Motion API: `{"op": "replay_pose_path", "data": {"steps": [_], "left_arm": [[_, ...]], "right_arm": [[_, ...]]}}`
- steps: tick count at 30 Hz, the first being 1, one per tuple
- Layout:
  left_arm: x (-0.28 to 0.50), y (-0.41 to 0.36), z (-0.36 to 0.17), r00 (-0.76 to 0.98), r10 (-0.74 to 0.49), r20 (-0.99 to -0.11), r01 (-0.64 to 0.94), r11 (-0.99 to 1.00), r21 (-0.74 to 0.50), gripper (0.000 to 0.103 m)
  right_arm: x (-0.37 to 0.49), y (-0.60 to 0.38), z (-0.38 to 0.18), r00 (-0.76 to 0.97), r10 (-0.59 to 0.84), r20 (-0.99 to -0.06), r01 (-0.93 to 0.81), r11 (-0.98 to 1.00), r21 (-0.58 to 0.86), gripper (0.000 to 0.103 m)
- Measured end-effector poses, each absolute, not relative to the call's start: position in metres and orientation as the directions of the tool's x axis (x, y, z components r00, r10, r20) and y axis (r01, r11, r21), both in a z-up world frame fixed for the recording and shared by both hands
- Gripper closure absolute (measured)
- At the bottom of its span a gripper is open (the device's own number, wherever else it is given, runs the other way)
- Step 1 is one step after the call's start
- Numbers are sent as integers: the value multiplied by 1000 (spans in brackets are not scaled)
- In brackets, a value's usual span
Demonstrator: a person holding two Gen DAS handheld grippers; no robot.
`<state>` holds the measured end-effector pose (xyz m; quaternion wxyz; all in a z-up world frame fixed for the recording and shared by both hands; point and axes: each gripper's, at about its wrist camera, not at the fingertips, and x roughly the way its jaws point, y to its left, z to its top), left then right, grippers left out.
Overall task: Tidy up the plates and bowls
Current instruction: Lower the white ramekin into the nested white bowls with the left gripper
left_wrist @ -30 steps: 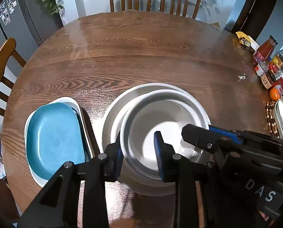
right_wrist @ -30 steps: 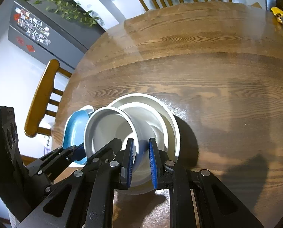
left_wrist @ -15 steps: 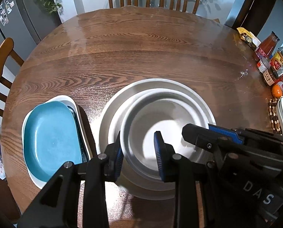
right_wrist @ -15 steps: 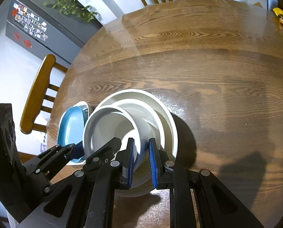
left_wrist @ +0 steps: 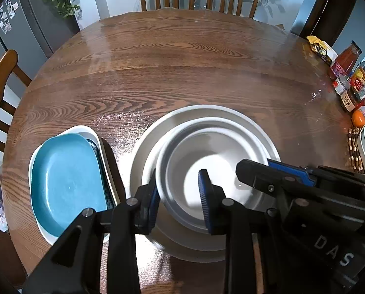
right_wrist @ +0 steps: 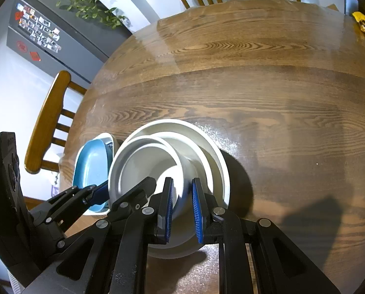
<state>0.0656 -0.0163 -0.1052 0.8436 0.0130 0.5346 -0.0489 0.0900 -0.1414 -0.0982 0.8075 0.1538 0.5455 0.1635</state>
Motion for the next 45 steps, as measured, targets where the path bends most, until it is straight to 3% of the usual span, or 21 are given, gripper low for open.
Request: {"op": "replay_pose_path", "data": {"steps": [45], "left_arm": [[64, -17, -97, 456, -45, -889, 95, 996, -2, 74]], "right_arm": [[88, -141, -90, 374, 430, -822, -101, 900, 425, 85]]}}
